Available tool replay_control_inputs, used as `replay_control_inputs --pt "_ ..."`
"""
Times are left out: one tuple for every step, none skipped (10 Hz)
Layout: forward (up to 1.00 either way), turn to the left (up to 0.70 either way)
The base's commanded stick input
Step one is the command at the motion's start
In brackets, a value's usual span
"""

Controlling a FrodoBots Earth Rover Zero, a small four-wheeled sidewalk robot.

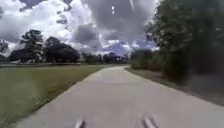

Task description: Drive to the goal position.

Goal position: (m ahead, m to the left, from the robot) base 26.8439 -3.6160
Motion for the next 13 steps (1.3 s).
replay_control_inputs --pt "0.70 0.00" --pt "0.70 0.00" --pt "0.70 0.00" --pt "0.70 0.00" --pt "0.70 0.00" --pt "0.70 0.00" --pt "0.70 0.00" --pt "0.70 0.00" --pt "0.70 0.00" --pt "0.70 0.00" --pt "0.70 0.00" --pt "0.70 0.00" --pt "0.70 0.00"
